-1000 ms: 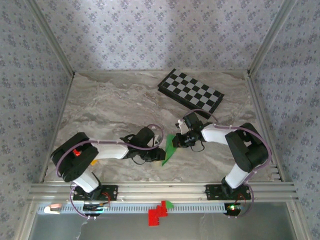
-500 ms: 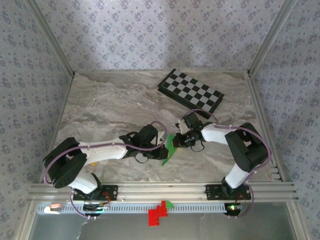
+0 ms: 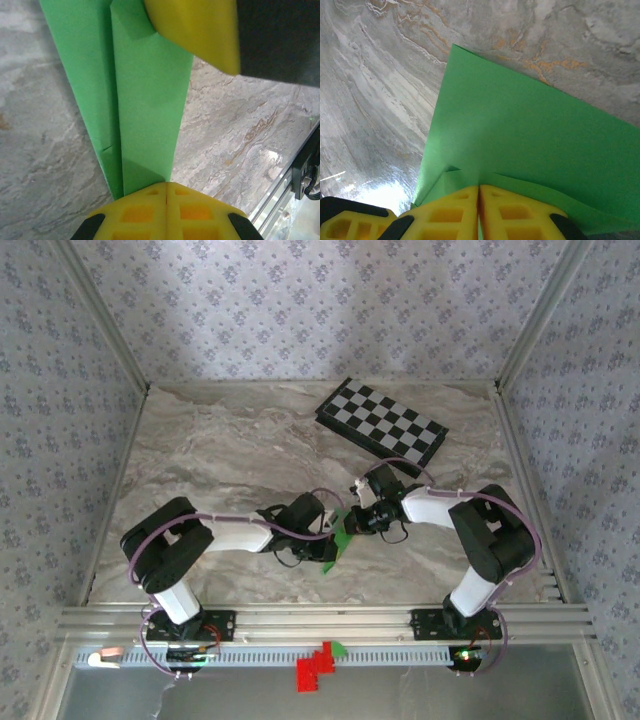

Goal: Fold a paper plane with a square sheet of paper (pick it up from the middle)
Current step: Fold the wing for the fifth time at the center of the table.

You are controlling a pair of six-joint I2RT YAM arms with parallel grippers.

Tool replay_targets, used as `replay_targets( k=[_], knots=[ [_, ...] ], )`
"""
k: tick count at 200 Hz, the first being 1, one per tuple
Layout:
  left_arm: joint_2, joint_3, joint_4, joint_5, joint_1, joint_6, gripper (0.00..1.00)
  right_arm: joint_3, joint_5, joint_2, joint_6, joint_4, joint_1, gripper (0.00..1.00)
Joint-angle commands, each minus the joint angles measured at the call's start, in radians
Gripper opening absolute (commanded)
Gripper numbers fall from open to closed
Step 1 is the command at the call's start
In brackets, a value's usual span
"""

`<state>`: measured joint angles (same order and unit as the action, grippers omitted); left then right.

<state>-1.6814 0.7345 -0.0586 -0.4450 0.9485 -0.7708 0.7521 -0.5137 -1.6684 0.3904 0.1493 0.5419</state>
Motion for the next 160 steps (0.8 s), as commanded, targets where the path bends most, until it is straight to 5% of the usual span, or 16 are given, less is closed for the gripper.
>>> replay_targets(
  k=[1,160],
  knots=[
    [-0.006,-0.046,-0.011,-0.028,0.004,-0.008,0.05,-0.039,0.104,-0.075,-0.023,0.097,0.012,0.12],
    [0.208,-0.082,0.095,0.018,0.073,0.008,0.07,-0.044,0.112,-0.091,-0.014,0.101,0.012,0.12]
  ],
)
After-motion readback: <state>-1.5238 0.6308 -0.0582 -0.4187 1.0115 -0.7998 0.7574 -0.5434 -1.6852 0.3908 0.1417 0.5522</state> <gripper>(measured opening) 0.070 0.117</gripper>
